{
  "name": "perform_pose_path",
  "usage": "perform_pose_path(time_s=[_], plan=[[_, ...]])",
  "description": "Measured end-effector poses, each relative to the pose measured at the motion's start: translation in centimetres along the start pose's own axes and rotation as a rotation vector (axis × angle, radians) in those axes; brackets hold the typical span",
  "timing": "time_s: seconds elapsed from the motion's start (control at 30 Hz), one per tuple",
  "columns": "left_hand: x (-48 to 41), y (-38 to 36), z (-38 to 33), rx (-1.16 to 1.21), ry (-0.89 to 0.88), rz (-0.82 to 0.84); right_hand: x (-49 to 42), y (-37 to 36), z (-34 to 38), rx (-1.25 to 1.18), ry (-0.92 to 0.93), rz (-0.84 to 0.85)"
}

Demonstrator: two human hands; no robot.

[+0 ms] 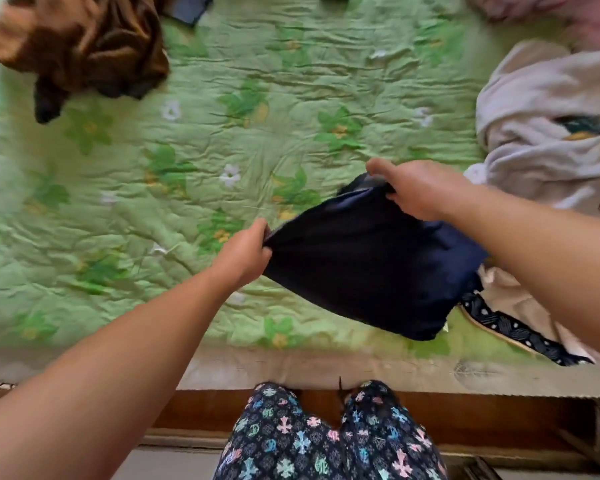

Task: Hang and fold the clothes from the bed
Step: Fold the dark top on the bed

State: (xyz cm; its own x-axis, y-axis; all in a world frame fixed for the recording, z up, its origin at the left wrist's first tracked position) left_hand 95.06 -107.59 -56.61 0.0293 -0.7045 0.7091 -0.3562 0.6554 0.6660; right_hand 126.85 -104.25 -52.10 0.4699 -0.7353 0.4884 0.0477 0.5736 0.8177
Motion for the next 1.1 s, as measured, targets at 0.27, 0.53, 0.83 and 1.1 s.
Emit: perform_pose_path(time_s=[0.27,0.53,0.83,1.1], plan=[[9.9,16.6,-4.9,-0.058,-0.172,-0.24,9.3,14.7,6.8,-0.001,-0.03,-0.193],[21.0,32.0,-6.8,-0.03,-0.275,-0.632,15.8,28.4,11.9,0.15,0.001,-0.468],[28.3,40.3,-7.0,0.211,-0.403,-0.756,18.8,33.8,15.7,0.27,-0.025,-0.733],[32.6,42.4,-13.1,0.56,-0.513,-0.45,18.7,34.1,13.4,0.063,-0.273,-0.781]])
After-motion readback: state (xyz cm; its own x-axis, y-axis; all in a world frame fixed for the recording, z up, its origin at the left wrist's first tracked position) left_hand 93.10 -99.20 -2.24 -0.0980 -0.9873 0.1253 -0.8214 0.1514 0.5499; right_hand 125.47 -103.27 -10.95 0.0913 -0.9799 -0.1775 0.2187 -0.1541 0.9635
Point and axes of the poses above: each hand's wrist, its own x-axis away from the middle knuckle, its own y-axis out of the back of the hand, z = x × y, the point moved 1 cm from there along -x, towards the middle knuckle, and after that the axes turned 15 degrees about y, right-handed, at the moved point
